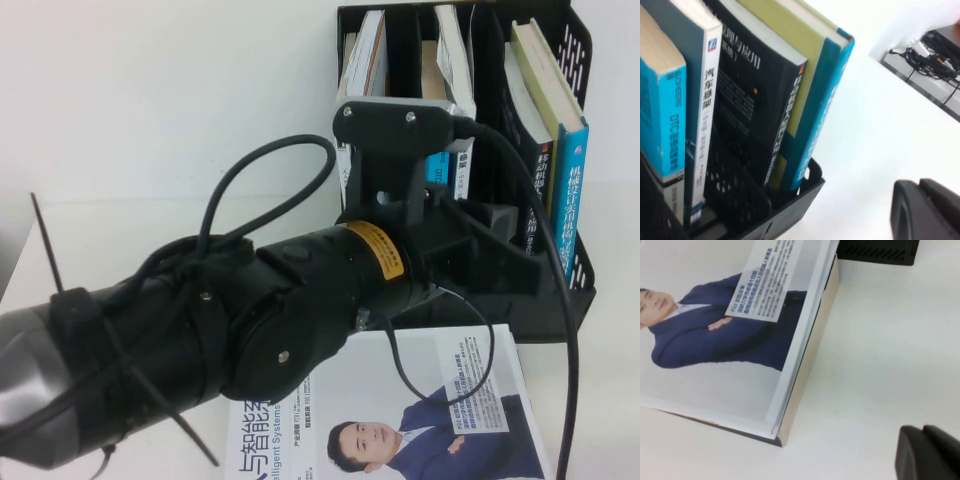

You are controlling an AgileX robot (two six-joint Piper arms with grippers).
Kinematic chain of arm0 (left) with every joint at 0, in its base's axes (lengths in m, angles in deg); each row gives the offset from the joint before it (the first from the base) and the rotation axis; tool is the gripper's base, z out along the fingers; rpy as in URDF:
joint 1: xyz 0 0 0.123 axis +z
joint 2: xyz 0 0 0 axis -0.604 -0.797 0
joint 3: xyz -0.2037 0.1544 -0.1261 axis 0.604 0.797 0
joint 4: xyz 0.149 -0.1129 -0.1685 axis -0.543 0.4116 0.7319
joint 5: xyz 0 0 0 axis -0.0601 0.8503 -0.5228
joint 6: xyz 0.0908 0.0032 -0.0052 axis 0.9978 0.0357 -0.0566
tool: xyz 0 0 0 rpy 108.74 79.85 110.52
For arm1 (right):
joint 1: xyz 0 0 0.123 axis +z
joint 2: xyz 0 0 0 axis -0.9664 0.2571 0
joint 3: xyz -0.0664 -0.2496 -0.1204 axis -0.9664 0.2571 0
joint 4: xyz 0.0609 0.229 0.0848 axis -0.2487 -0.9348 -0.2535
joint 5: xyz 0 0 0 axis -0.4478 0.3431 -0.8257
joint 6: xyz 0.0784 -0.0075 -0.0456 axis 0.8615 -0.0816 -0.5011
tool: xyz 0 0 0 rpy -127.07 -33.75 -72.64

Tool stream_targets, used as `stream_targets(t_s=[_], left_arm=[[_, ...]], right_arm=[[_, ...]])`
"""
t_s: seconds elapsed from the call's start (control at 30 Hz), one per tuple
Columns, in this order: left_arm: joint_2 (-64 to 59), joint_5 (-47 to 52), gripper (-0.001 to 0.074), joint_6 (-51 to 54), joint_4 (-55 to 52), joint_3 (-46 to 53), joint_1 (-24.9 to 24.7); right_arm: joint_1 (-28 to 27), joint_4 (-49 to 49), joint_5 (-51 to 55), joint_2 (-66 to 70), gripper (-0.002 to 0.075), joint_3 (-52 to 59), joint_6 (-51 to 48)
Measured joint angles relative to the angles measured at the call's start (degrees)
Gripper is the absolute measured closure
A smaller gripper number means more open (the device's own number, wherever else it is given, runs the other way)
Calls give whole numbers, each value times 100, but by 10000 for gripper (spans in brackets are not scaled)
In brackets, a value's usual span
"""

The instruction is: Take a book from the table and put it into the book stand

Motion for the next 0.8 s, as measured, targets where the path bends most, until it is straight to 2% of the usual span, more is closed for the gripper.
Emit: stream_targets(t_s=[0.1, 0.3, 0.57, 0.67, 0.8], left_arm=[[-122, -69, 735, -143, 222, 0, 0], [-406, -795, 736, -844, 1964, 0, 411], [-255, -733, 736, -903, 2419, 0, 741], [-26, -721, 736, -396, 2575, 0, 787], [374, -731, 736, 1556, 2631, 28, 839]], right_arm=[[0, 0, 0, 0, 721, 0, 0], [0, 0, 0, 0, 721, 0, 0], [0, 0, 0, 0, 721, 0, 0], [0, 0, 0, 0, 721, 0, 0], [0, 0, 0, 0, 721, 0, 0]])
